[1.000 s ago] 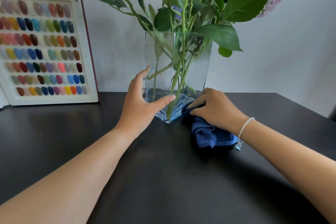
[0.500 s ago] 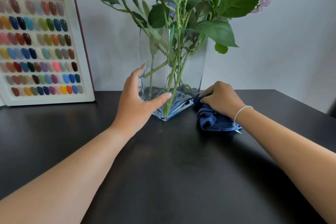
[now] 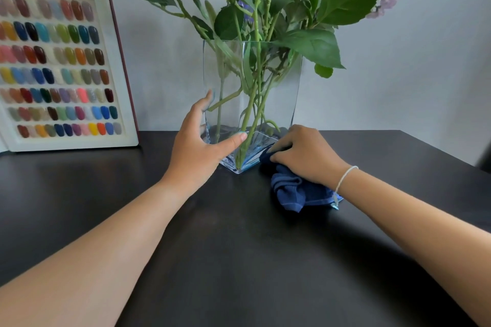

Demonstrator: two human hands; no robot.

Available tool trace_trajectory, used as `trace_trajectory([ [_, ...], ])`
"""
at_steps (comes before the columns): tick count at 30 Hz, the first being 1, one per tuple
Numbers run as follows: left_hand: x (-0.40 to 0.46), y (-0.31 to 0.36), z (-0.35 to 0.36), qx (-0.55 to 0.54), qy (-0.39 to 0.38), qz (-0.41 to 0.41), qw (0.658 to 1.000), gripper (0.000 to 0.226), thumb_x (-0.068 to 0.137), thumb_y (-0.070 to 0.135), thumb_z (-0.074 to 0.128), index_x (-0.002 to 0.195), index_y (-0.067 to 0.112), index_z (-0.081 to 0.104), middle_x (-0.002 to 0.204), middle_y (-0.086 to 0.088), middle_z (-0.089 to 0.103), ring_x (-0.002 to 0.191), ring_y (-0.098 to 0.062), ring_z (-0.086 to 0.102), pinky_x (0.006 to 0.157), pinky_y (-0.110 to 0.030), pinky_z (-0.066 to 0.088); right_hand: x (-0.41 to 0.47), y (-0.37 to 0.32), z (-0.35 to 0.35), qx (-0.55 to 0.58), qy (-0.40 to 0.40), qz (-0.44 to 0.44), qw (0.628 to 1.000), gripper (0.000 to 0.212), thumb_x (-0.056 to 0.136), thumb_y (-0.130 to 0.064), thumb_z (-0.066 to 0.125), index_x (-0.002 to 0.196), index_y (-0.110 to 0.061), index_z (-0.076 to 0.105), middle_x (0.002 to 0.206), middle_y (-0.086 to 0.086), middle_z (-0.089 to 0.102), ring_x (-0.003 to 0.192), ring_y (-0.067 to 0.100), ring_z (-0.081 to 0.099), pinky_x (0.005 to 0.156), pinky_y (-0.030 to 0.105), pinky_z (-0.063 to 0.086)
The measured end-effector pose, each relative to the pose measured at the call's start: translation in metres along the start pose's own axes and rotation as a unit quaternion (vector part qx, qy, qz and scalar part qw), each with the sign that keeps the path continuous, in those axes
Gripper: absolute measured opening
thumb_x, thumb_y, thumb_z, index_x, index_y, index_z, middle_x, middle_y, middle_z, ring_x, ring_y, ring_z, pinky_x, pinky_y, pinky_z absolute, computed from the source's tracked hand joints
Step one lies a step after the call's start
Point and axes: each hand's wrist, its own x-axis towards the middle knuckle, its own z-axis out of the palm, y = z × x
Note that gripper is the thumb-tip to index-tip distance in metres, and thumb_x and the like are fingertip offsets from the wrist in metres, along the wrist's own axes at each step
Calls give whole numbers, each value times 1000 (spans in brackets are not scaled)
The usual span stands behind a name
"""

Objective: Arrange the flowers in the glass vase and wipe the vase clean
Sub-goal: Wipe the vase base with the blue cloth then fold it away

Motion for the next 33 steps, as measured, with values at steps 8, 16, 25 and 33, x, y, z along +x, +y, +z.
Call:
trace_trajectory([
  [8,-1,0,0,-15,-3,-8,1000,82,68,43,74,135,49,26,141,25,30,132,-8,35,105,-27,33,-15,-22,4,63,-73,-56,994,16,78,-15,65,91,-20,74,72,-19,48,71,-10,50,63,-3,34],
  [16,-3,7,-3,-78,-4,-14,997,52,82,41,61,120,62,34,123,44,37,118,1,48,90,-8,36,-37,-7,-15,321,-77,29,943,13,78,-14,67,80,-26,73,70,-18,72,70,-5,64,65,7,48],
  [25,-22,48,0,29,112,117,986,29,89,21,49,117,27,55,116,13,47,113,3,45,97,-14,37,-73,-4,-56,537,-62,83,838,13,76,-22,59,85,-22,68,81,-5,69,74,15,63,69,29,53],
  [33,-54,120,14,-148,-223,-37,963,38,87,31,53,113,59,50,131,27,50,123,8,43,108,-29,31,-115,-19,-105,606,-91,82,786,25,76,-20,56,99,-14,62,98,6,62,88,23,58,81,38,51],
])
